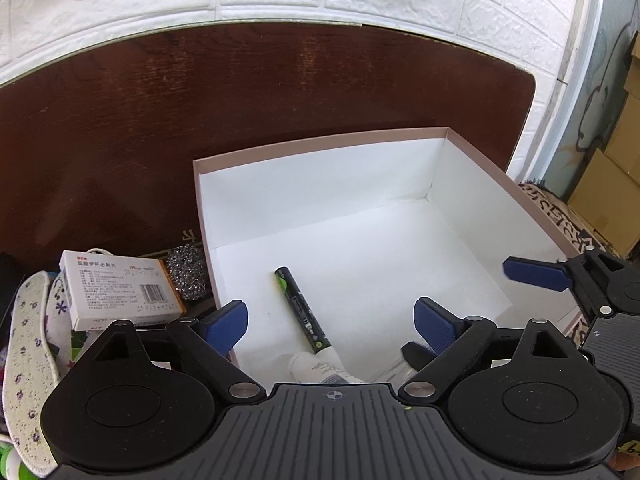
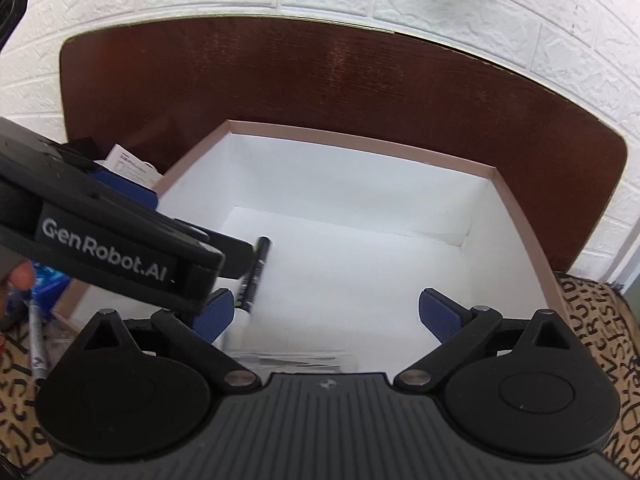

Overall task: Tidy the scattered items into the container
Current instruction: 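Open the right gripper to drop the marker while the left gripper releases the tube, then withdraw both tools from the box back toward the clutter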

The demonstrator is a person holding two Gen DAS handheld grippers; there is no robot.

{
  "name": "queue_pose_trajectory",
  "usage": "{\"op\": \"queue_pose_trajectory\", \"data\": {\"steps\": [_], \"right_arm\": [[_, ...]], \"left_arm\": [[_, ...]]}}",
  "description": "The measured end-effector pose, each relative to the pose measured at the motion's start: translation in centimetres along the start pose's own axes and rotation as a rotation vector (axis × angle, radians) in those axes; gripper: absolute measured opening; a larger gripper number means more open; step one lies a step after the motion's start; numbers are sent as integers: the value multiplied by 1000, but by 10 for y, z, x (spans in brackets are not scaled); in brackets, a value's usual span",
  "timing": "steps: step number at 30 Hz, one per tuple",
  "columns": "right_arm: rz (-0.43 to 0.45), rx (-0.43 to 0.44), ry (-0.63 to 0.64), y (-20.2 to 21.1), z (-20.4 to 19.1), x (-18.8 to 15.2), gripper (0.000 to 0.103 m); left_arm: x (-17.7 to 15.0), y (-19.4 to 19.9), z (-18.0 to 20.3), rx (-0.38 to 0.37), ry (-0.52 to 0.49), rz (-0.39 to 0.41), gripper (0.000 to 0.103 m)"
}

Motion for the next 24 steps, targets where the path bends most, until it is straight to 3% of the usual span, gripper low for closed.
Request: {"op": "queue_pose_trajectory", "data": {"steps": [5,10,17,18,20,22,24], "right_arm": [[-18,60,40,2,-16,4,99],[-98,146,122,-12,-39,8,101],[-247,272,58,-37,-39,18,103],[-260,256,52,-40,-36,18,103],[-276,136,88,-46,-31,17,103],[-294,137,39,-47,-23,17,103],[-263,49,49,-44,-20,17,103]], "left_arm": [[0,13,-2,8,-4,20,97],[2,28,-12,31,-8,72,97],[-1,33,-28,38,13,86,98],[-2,32,-31,38,20,84,98],[-4,32,-35,35,36,79,98],[-7,33,-38,31,49,77,98],[-9,35,-41,31,57,79,98]]}}
Point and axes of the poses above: each gripper's, at about its wrist camera, not at the fingertips, and y roughly against the way its jaws point, z to its right, x to its top, the point moved 3 cm from there along -y, roughly the way its jaws point, and after that the axes turned 1 degree about z, right-handed, at the moved point
